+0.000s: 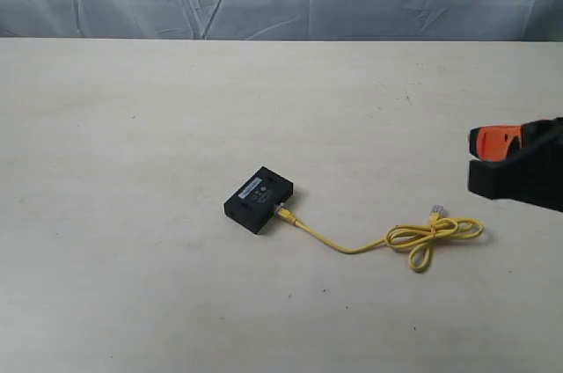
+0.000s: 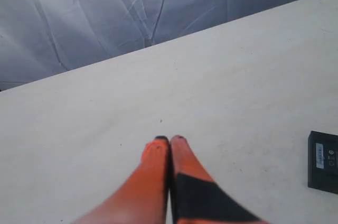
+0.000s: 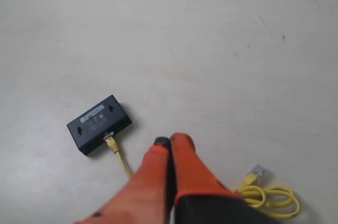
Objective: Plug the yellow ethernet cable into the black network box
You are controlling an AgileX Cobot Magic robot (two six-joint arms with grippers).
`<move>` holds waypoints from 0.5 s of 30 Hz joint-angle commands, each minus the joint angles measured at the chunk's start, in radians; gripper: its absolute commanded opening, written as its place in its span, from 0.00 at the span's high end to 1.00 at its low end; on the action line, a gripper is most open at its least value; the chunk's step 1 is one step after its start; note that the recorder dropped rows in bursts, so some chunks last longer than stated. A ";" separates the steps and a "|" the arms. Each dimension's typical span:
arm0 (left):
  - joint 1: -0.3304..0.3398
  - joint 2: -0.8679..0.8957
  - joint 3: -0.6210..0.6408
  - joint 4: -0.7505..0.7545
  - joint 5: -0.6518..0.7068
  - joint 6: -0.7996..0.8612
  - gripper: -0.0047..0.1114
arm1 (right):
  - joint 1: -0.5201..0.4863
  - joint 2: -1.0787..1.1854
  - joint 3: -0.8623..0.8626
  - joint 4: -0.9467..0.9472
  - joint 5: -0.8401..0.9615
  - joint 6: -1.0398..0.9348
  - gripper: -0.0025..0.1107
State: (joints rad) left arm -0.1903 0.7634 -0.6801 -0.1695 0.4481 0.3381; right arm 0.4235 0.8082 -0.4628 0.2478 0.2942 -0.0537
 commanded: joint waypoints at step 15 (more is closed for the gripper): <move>0.000 -0.227 0.032 0.014 0.089 -0.011 0.96 | -0.016 -0.289 0.039 0.000 0.008 0.002 0.98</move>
State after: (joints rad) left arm -0.1903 0.5445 -0.6545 -0.1566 0.5377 0.3344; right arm 0.4214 0.5357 -0.4293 0.2478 0.3030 -0.0497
